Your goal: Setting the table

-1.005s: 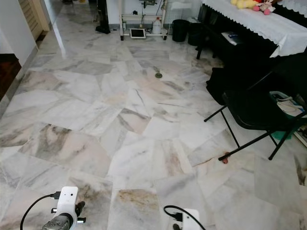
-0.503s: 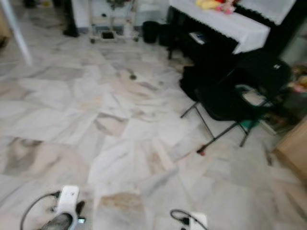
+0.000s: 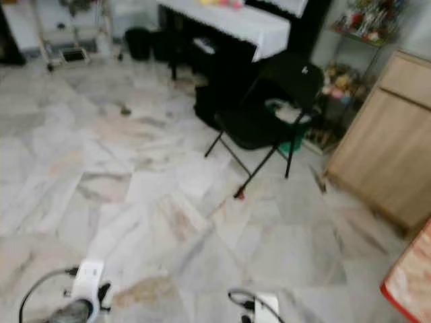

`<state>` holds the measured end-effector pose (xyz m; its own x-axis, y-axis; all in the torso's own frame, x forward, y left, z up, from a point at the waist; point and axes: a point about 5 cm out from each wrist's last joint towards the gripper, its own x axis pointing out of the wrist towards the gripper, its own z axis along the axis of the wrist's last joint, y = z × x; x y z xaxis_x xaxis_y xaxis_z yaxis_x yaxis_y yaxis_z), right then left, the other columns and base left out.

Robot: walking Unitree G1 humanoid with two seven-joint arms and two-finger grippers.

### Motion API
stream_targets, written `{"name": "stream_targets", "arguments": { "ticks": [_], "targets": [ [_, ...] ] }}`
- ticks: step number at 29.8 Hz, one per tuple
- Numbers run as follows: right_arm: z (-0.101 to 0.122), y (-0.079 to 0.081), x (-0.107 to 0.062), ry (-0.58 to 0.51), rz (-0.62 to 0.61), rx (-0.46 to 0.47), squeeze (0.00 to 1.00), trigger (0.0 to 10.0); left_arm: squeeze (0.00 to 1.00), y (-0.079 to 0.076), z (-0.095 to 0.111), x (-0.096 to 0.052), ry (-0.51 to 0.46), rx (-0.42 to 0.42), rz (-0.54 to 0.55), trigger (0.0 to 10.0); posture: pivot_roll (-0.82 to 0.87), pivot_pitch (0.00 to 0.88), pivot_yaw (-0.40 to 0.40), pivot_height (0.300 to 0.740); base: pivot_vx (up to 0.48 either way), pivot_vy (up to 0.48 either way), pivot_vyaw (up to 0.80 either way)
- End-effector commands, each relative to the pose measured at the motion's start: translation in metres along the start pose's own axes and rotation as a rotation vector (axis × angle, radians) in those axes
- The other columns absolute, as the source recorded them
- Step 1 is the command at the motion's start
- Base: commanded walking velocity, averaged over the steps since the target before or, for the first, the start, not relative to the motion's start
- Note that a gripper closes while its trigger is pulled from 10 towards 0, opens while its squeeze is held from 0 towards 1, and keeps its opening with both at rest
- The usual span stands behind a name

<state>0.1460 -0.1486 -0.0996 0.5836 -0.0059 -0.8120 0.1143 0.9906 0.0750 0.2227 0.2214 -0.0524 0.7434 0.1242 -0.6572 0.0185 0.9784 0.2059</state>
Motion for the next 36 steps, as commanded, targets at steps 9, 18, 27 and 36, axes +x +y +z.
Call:
{"name": "stream_targets", "arguments": {
  "ticks": [9,18,27,36],
  "targets": [
    [0.003,0.009,0.002,0.001,-0.011,0.034,0.00,10.0,0.00,0.008,0.006,0.002,-0.005,0.030,-0.006,10.0,0.13,0.000,0.025,0.724,0.000,0.000,-0.67],
    [0.006,0.002,0.002,-0.007,-0.023,0.025,0.00,10.0,0.00,0.000,0.003,0.001,0.002,0.020,-0.013,10.0,0.12,0.000,0.005,0.724,0.000,0.000,-0.59],
    [0.018,0.003,0.004,-0.054,-0.006,-0.042,0.00,10.0,0.00,-0.004,-0.006,-0.001,0.025,-0.010,-0.017,10.0,0.13,0.000,-0.020,0.724,0.000,0.000,0.00],
    [0.039,-0.046,0.002,-0.117,-0.055,-0.057,0.00,10.0,0.00,0.001,-0.012,-0.003,0.045,-0.019,-0.007,10.0,0.12,0.000,-0.016,0.724,0.000,0.000,0.00]
  ]
}}
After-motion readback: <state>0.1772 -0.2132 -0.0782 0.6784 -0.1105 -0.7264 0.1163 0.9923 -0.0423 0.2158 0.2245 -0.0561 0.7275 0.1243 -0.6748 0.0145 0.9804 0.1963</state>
